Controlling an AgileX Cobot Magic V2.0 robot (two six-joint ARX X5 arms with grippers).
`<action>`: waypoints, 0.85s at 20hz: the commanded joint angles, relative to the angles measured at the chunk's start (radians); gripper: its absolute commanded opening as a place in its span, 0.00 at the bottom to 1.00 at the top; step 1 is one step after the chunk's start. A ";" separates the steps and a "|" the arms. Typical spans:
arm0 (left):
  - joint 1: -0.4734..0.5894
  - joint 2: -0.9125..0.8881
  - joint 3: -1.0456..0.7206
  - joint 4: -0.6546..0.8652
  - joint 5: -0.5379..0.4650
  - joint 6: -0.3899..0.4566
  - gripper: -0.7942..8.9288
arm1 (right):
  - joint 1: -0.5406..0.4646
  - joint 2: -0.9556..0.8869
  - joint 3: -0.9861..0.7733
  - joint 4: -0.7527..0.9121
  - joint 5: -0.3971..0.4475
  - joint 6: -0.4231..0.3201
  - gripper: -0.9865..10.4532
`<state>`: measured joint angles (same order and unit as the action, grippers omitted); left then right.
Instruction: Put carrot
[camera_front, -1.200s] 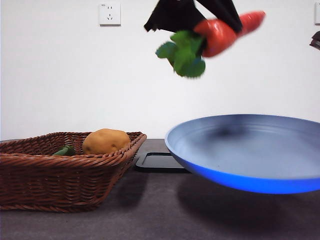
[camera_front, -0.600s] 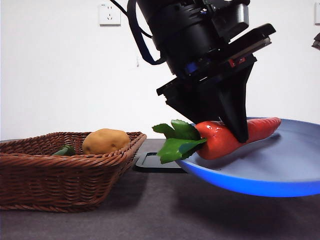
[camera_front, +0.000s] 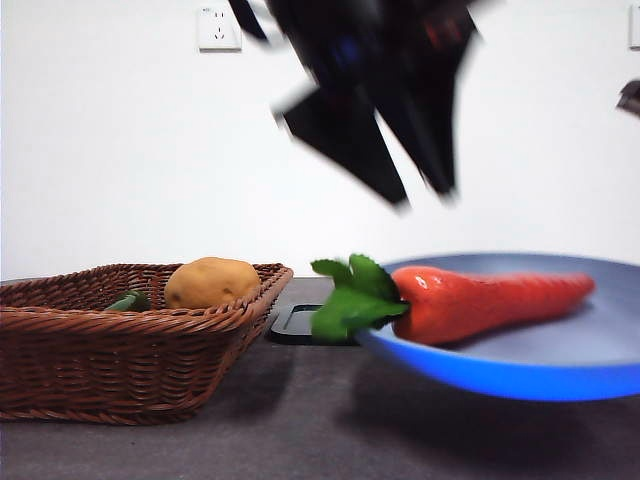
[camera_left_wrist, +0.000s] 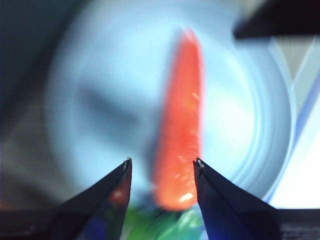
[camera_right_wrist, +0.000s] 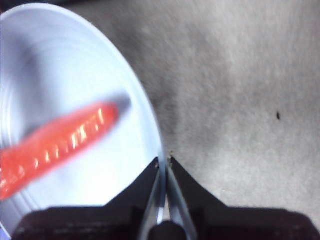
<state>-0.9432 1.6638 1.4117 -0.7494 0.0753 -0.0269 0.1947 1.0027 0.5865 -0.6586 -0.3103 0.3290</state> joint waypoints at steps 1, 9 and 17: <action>0.010 -0.078 0.016 -0.039 -0.053 0.002 0.31 | -0.009 0.089 0.068 0.016 -0.003 0.010 0.09; 0.029 -0.427 0.016 -0.230 -0.333 0.004 0.31 | -0.047 0.518 0.419 0.113 -0.006 -0.017 0.09; 0.029 -0.568 0.016 -0.330 -0.391 -0.026 0.31 | -0.084 0.940 0.762 0.112 -0.058 -0.006 0.09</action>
<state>-0.9085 1.0863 1.4120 -1.0855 -0.3122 -0.0391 0.1108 1.9255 1.3312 -0.5507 -0.3569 0.3218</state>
